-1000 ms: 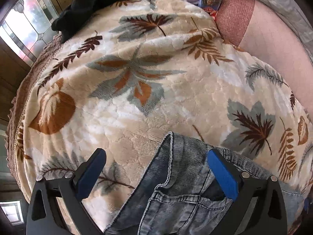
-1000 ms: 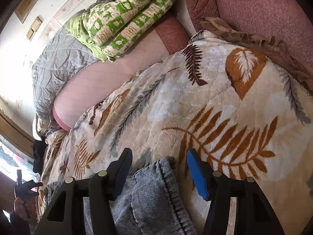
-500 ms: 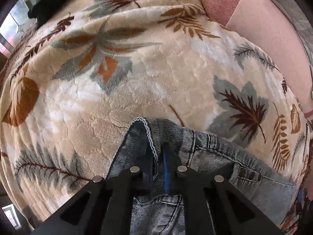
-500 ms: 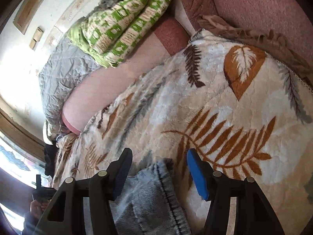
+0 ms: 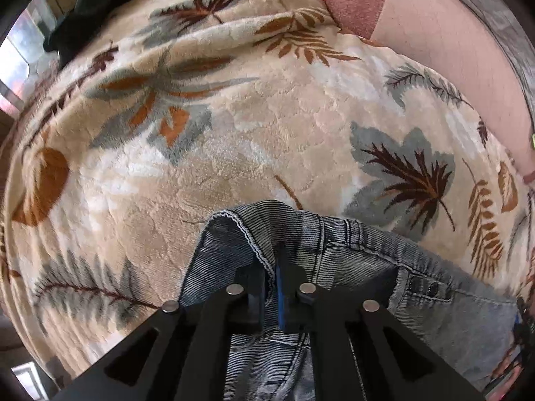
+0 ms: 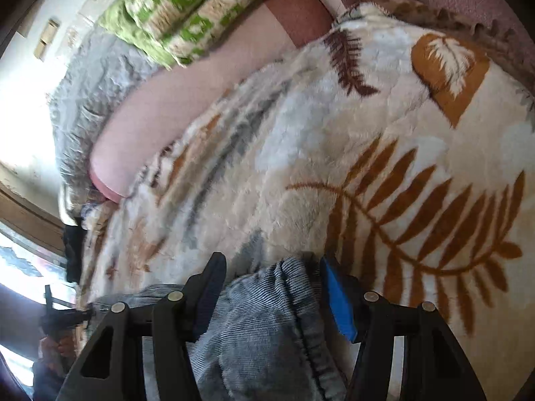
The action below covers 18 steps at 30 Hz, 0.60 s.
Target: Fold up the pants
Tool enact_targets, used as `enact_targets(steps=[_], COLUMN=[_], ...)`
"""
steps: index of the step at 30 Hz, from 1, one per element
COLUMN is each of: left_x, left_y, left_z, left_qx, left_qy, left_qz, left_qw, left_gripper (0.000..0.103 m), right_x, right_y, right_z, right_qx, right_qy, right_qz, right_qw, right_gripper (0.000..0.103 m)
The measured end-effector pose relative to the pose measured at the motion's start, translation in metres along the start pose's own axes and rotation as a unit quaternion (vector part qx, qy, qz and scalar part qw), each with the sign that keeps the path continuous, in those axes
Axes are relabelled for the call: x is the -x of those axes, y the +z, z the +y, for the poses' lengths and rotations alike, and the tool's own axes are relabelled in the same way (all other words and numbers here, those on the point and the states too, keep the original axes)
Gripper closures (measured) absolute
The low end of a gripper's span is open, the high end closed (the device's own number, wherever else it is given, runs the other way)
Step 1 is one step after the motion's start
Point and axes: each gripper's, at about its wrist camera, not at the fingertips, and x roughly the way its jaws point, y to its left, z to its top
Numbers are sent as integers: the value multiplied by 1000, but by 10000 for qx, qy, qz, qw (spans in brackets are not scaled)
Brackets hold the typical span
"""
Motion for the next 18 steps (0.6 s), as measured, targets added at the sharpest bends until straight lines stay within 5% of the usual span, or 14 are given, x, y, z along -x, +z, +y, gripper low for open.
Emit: enact_targets(steps=[1, 2, 7, 13, 18], left_x=[5, 11, 49, 93, 98], left_y=[-1, -3, -5, -14, -16], left_z=[0, 2, 8, 14, 20], left_qx=[20, 58, 148, 241, 352], left_qy=[30, 24, -334, -946, -992], left_qz=[-100, -203, -614, -1159, -1241], left_qw=[9999, 9998, 9974, 9885, 9867], left_gripper=[100, 100, 100, 100, 100], right_x=[-1, -1, 38, 111, 108], right_y=[-1, -2, 2, 7, 2], right_z=[1, 5, 15, 10, 6], right_qx=[43, 161, 342, 19, 88], right_qy=[-96, -200, -163, 373, 396], right_qz=[-44, -85, -657, -1663, -1506], right_qw=[9999, 9996, 9971, 9854, 9878], right_gripper=[71, 81, 85, 93, 93])
